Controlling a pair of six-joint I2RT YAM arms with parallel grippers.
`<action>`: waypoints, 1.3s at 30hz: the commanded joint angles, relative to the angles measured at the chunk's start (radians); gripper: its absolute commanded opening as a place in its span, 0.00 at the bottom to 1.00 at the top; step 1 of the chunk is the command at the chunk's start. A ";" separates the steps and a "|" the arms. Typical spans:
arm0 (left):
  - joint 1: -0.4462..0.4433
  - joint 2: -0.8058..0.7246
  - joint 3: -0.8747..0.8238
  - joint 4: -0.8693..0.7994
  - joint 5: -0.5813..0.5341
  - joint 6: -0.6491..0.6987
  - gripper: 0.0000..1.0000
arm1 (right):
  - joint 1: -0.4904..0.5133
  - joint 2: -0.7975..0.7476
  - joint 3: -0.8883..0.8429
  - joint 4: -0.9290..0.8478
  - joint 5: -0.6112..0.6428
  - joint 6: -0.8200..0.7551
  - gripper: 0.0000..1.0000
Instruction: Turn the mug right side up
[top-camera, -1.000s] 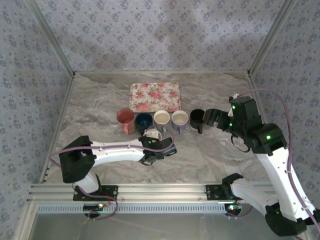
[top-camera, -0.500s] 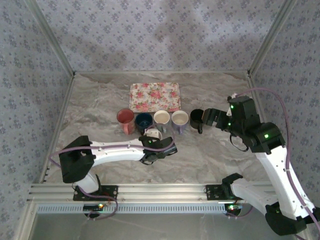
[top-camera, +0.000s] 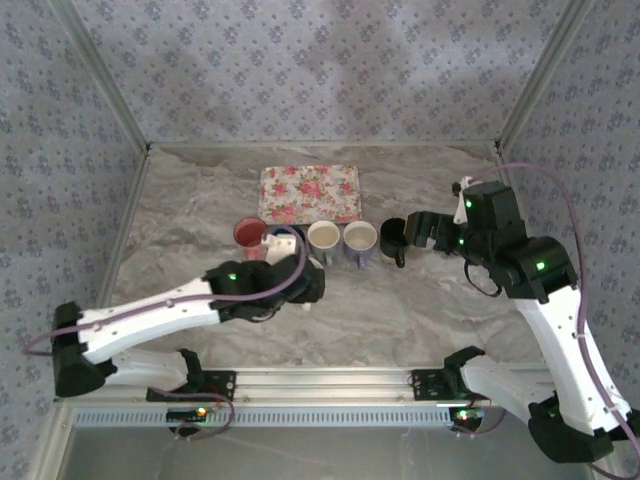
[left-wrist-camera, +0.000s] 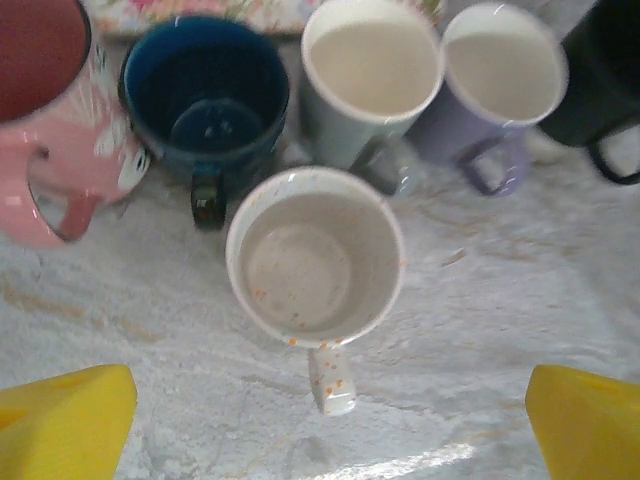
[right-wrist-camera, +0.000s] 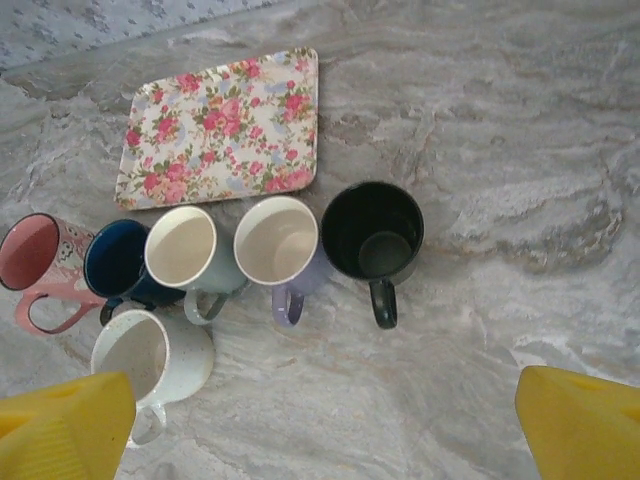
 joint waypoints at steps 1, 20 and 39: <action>0.123 -0.001 0.087 -0.015 0.089 0.183 1.00 | 0.005 0.051 0.058 -0.043 0.023 -0.060 1.00; 1.230 -0.030 -0.493 0.878 0.157 0.755 1.00 | -0.307 0.405 -0.068 0.676 0.113 -0.236 1.00; 1.147 0.361 -0.762 1.760 0.277 0.905 1.00 | -0.600 0.365 -1.151 1.917 -0.117 -0.294 1.00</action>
